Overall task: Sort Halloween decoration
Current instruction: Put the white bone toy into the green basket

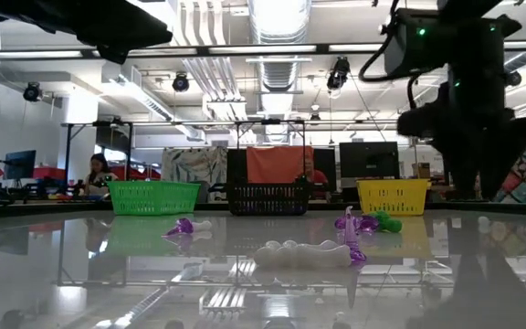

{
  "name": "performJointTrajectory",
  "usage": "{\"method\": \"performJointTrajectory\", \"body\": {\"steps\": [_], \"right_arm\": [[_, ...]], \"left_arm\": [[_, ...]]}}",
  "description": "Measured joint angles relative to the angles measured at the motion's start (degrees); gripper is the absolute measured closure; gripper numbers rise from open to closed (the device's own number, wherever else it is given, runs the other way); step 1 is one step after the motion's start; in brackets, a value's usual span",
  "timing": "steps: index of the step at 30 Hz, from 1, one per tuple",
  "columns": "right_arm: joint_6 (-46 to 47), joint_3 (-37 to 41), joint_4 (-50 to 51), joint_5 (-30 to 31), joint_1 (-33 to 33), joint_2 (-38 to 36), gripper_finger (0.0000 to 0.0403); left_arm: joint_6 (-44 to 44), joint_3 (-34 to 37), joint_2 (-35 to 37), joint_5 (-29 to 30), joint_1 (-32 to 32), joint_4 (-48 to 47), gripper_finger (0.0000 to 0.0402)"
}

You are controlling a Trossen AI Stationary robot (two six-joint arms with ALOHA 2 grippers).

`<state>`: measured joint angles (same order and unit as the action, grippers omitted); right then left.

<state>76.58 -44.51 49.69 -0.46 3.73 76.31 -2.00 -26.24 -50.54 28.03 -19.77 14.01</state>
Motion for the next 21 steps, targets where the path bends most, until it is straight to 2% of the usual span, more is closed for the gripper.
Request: {"method": "performJointTrajectory", "body": {"steps": [12, 16, 21], "right_arm": [[7.5, -0.2, -2.9, -0.7, 3.0, 8.0, 0.0269], [7.4, -0.4, -3.9, -0.6, 3.0, 9.3, 0.0298], [7.0, -0.4, -4.8, -0.3, 3.0, 10.1, 0.0357]], "left_arm": [[1.0, 0.0, -0.1, 0.0, 0.0, -0.3, 0.029], [1.0, 0.0, -0.6, 0.0, 0.0, -0.4, 0.029], [1.0, 0.0, -2.4, 0.0, 0.0, -0.4, 0.029]]}}
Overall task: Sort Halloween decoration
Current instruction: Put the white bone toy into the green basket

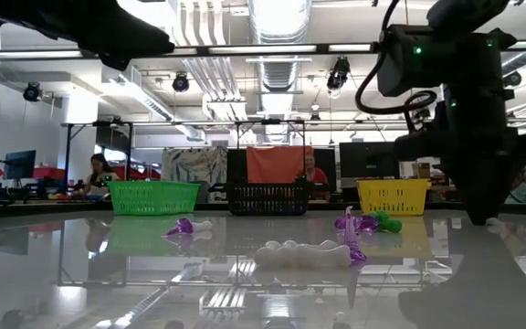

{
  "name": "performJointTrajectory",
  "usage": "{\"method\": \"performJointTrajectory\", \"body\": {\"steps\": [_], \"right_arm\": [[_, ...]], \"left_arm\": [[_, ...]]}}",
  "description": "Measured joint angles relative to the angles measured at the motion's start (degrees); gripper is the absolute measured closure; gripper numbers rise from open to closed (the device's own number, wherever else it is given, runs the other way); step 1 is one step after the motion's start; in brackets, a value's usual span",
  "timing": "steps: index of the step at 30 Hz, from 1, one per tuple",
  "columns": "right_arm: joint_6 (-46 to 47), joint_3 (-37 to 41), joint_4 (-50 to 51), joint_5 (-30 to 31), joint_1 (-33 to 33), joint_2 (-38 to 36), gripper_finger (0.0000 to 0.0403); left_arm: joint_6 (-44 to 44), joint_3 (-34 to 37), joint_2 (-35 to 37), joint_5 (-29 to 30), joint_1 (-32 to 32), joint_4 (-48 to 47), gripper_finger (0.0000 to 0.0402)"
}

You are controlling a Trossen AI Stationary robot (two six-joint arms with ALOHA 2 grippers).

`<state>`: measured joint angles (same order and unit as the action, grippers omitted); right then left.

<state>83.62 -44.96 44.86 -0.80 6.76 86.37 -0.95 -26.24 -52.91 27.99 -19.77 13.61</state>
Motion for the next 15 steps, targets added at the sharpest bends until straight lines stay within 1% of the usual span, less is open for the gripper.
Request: {"method": "performJointTrajectory", "body": {"steps": [2, 3, 6, 10, 15], "right_arm": [[-0.6, 0.0, -0.5, 0.0, 0.0, 0.1, 0.0381], [-0.9, 0.1, -0.7, 0.1, 0.0, 0.0, 0.0387], [-2.6, 0.1, -1.0, 0.3, 0.0, 0.0, 0.0392], [-6.3, 0.4, -1.3, 1.0, 0.0, -2.2, 0.0393], [-8.6, 0.5, -4.7, 10.3, 0.7, -8.6, 0.0394]], "left_arm": [[0.0, 0.0, -1.2, 0.0, 0.0, 0.1, 0.029], [0.0, 0.0, -1.7, 0.0, 0.0, 0.1, 0.029], [0.0, 0.0, -3.2, 0.0, 0.0, 0.4, 0.029], [0.0, -0.9, -4.2, 0.0, 0.0, 0.8, 0.029], [-0.2, -1.9, -3.6, 0.0, -0.2, 1.6, 0.029]]}}
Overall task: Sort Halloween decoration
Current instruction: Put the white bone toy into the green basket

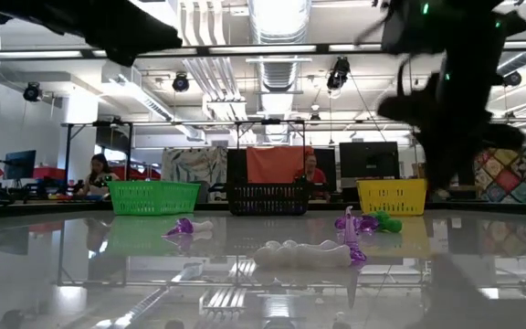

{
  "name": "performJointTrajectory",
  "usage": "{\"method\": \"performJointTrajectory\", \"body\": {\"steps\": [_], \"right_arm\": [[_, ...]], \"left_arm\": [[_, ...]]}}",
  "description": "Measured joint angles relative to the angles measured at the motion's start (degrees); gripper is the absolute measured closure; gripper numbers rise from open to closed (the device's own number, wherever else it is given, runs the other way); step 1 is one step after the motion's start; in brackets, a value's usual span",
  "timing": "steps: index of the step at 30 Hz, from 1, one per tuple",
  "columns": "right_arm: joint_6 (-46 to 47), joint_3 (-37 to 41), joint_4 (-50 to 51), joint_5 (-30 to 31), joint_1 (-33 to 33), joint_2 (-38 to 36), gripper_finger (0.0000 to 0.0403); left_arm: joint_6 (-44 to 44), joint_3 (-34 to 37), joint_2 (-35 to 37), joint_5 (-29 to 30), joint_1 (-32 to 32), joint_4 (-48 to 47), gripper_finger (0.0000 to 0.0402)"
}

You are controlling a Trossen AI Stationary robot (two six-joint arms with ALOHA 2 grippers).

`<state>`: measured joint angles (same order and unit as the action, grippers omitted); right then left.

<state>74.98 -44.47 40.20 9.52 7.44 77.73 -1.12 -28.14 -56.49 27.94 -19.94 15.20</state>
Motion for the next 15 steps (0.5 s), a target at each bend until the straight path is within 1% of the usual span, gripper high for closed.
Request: {"method": "performJointTrajectory", "body": {"steps": [3, 5, 7, 10, 12, 15], "right_arm": [[-4.4, 0.0, -6.9, 6.6, 0.6, -3.3, 0.0394], [-10.6, 0.0, -14.5, 11.3, 0.8, -5.2, 0.0394], [-19.3, 0.0, -22.7, 14.0, 0.8, -5.9, 0.0394], [-33.9, 0.1, -37.5, 14.5, 0.8, -5.5, 0.0394], [-43.9, 0.1, -47.8, 13.4, 0.8, -4.5, 0.0394], [-54.9, 0.4, -61.5, 10.2, 0.8, -1.4, 0.0394]], "left_arm": [[-2.2, 1.1, 0.5, -2.5, -0.2, 4.8, 0.029], [-2.9, 2.2, 0.4, -6.9, -0.2, 7.9, 0.029], [-3.4, 3.3, 0.1, -11.5, -0.2, 11.9, 0.029], [-3.6, 5.6, -0.4, -16.6, -0.2, 19.2, 0.029], [-3.5, 6.9, -0.5, -18.2, -0.2, 22.9, 0.029], [-3.5, 8.6, -0.3, -18.5, -0.2, 27.1, 0.029]]}}
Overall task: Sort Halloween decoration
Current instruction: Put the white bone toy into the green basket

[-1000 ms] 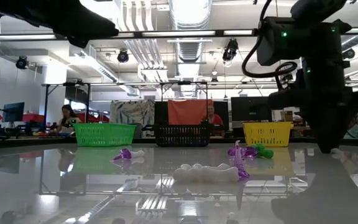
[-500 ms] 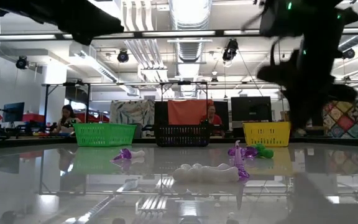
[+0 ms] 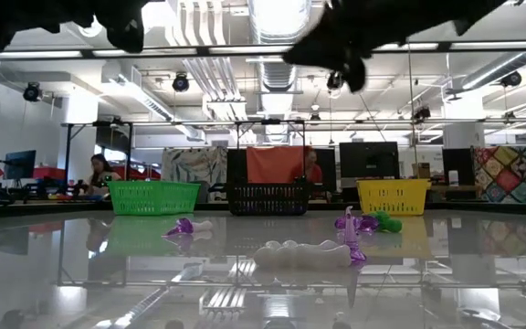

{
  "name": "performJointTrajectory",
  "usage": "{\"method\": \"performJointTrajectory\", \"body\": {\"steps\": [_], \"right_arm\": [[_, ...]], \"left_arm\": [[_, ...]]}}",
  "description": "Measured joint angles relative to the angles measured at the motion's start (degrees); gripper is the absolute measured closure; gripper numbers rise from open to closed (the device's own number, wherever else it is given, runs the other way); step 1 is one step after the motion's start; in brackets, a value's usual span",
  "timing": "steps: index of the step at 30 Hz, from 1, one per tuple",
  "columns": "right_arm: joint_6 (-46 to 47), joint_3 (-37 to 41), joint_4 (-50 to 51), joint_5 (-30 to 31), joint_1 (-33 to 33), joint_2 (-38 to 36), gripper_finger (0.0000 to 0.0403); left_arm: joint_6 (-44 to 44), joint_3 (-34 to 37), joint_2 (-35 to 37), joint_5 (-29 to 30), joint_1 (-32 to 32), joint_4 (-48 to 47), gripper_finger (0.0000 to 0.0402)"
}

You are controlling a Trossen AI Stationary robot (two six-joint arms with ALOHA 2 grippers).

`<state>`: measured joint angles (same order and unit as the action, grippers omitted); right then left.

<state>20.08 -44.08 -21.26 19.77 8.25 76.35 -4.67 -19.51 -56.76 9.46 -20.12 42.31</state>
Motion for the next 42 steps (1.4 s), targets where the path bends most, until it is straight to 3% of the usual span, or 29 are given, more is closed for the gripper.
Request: {"method": "performJointTrajectory", "body": {"steps": [7, 14, 22, 33, 42], "right_arm": [[-14.2, -1.4, -32.5, -4.6, -2.9, 13.1, 0.0394], [-15.2, -11.1, -37.2, -4.7, -9.9, 27.1, 0.0394], [-14.7, -27.5, -25.2, -5.5, -16.5, 38.1, 0.0394], [-13.5, -51.7, -8.2, -6.7, -19.4, 53.1, 0.0392], [-12.7, -62.7, 3.9, -6.8, -19.4, 58.9, 0.0311]], "left_arm": [[-2.1, 1.5, 4.3, 2.2, 0.0, 2.2, 0.029], [-6.8, 1.4, 18.6, 4.8, 0.0, -3.4, 0.029], [-8.2, 1.4, 30.4, 15.7, 0.0, -14.6, 0.029], [-12.4, 1.4, 35.1, 16.2, 0.0, -17.3, 0.029], [-11.6, 1.4, 35.4, 16.2, 0.0, -19.0, 0.029]]}}
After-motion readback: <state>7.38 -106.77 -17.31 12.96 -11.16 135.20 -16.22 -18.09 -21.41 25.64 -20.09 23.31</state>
